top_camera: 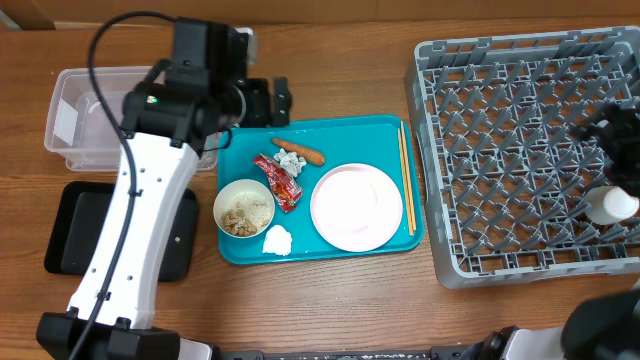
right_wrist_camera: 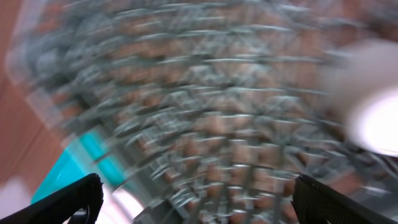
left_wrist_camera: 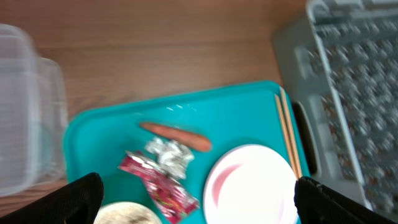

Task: Sort waste into correct bins and load items into the dishwasher
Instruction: 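Move the right gripper to the pink-rimmed plate and grip its rim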

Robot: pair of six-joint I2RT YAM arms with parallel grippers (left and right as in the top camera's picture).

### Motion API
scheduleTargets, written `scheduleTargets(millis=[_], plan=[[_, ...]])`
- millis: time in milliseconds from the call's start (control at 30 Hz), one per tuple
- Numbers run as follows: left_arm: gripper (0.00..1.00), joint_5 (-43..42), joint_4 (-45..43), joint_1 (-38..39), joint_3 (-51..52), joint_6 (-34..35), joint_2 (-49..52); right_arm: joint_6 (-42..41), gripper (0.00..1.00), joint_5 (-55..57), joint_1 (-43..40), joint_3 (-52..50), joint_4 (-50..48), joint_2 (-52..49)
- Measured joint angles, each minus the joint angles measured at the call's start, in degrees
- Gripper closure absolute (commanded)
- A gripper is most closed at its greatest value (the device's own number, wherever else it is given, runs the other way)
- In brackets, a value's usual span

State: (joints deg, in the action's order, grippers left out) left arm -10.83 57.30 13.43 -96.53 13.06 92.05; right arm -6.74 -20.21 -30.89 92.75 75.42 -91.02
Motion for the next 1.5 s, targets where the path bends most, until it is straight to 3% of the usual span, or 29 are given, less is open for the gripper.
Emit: scheduleTargets(millis=[367,567,733,900,1100,1367,1467,1500], plan=[[0.05,-1.86,1.95,11.06,9.05,-1.22,8.22,4.20,0.00,-3.21,19.04,0.90,0.70,2.12],[0.02,-0.46,1.84,12.52,10.05,-1.14,12.76,4.55,0.05,-1.46,28.55,0.90,0.68,2.01],[0.00,3.34,1.66,10.29,10.05,0.72,12.00,3.93,0.12,2.43,37.57,0.90,0.22,0.04],[0.00,5.14,2.84,4.24,10.05,1.79,7.32,2.21,0.29,5.99,45.48,0.90,0.02,-4.96],[0.00,6.14,4.74,-3.80,10.05,1.99,0.94,0.76,0.33,7.74,51.15,0.55,-0.15,-14.16],[0.00,6.40,5.33,-8.90,10.05,2.01,-1.31,-1.51,0.38,8.48,53.81,-6.71,-4.63,-22.12],[0.00,6.40,5.33,-9.18,10.05,2.01,-1.31,-2.51,0.47,8.48,53.96,-10.38,-7.82,-22.64],[0.00,6.38,5.33,-9.18,10.05,2.01,-1.31,-2.80,0.56,8.48,54.05,-11.23,-8.79,-22.67]])
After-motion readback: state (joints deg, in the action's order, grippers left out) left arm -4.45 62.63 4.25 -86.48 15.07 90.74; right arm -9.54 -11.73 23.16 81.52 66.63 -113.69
